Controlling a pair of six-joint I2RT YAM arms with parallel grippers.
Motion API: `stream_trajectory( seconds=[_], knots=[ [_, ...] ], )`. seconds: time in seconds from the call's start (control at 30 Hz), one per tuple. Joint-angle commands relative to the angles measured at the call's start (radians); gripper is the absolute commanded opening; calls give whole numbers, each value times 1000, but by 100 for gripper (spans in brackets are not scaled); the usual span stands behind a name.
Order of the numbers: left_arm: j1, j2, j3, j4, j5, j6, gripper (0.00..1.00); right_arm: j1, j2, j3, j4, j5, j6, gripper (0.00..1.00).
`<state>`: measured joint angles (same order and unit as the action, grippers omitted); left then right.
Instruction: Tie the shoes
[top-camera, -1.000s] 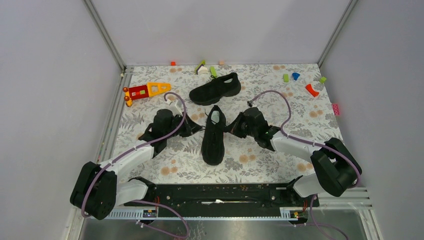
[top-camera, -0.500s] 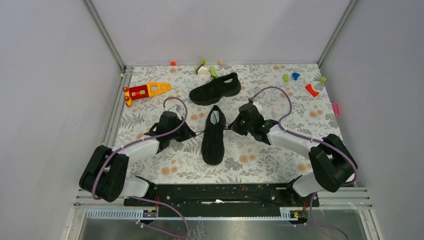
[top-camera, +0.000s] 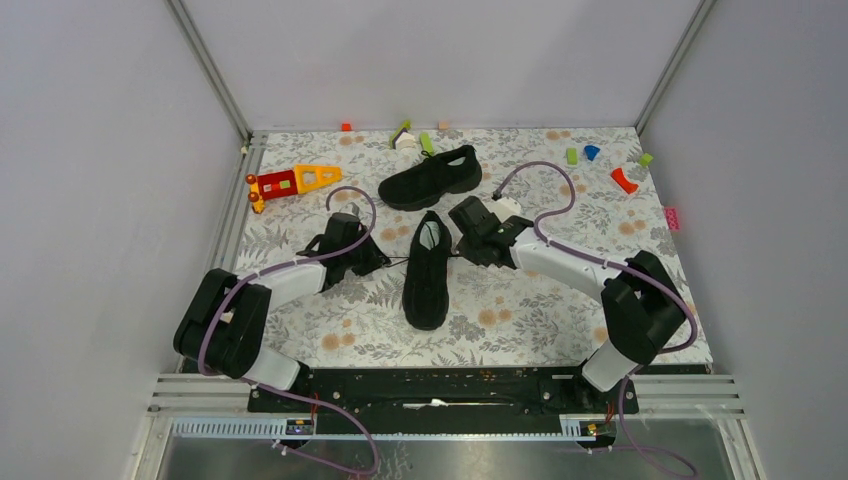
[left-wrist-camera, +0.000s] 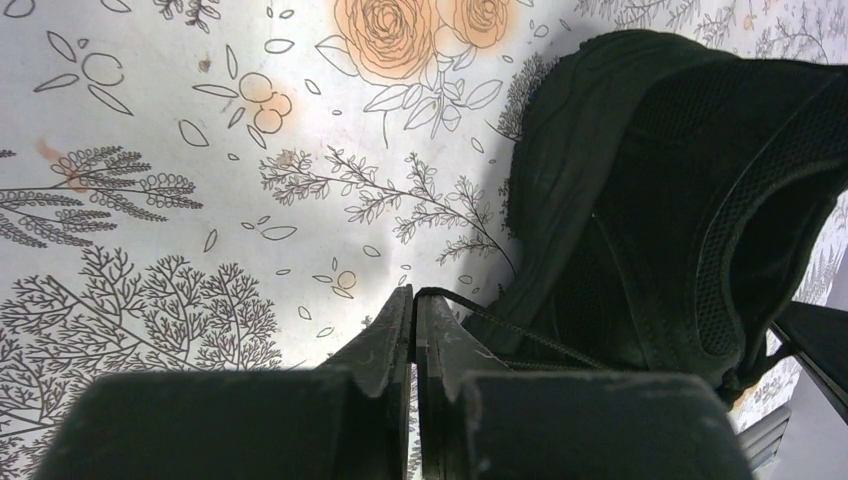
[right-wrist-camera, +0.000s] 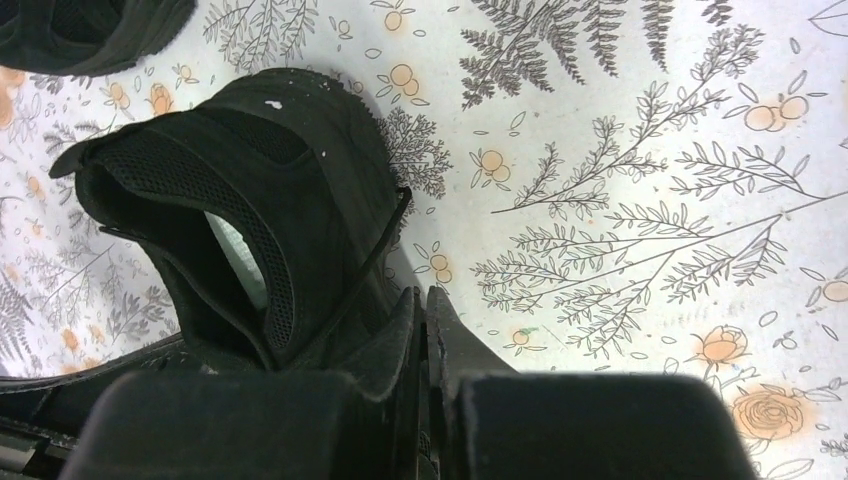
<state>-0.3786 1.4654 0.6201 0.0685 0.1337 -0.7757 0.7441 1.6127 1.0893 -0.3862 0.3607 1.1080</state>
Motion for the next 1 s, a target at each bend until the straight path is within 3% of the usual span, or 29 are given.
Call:
stream_trajectory(
  seconds=[0.0, 0.17, 0.63, 0.97],
  knots=[
    [28, 33, 27, -97, -218, -6, 0, -3, 36, 60, -256, 208, 70, 0],
    [20, 24, 54, -150, -278, -29, 0, 13, 75, 126, -380, 282, 147, 0],
    [-166, -4, 216, -430, -707, -8, 0, 64, 161, 260, -559, 429, 176, 0],
    [-263, 74, 319, -556, -871, 3, 0, 103, 279, 413, -734, 501, 231, 0]
  ],
)
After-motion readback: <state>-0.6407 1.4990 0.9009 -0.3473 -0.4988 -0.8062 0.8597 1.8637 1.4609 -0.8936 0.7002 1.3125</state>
